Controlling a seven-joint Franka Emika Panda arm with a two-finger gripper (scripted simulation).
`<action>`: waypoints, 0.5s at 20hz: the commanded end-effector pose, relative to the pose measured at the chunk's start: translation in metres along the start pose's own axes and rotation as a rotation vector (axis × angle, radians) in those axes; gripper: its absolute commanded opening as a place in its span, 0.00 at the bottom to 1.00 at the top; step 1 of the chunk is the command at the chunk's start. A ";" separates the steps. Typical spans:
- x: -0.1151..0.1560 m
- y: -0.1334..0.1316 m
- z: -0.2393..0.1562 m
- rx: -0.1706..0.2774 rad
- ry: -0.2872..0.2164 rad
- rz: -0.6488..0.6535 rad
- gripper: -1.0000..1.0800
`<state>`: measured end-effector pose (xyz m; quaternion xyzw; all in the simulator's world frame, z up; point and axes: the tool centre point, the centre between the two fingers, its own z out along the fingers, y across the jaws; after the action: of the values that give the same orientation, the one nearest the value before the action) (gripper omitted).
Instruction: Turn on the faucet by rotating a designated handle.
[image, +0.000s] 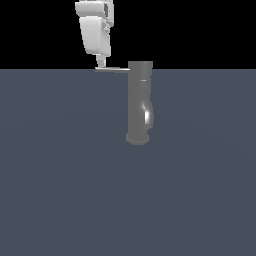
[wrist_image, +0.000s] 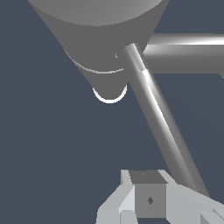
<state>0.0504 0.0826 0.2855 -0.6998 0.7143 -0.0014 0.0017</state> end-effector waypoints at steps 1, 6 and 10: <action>-0.001 0.009 0.000 -0.005 0.001 -0.002 0.00; 0.000 0.024 0.000 -0.005 0.001 -0.002 0.00; 0.001 0.033 0.000 -0.005 0.001 -0.002 0.00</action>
<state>0.0226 0.0815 0.2855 -0.7000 0.7142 -0.0012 0.0015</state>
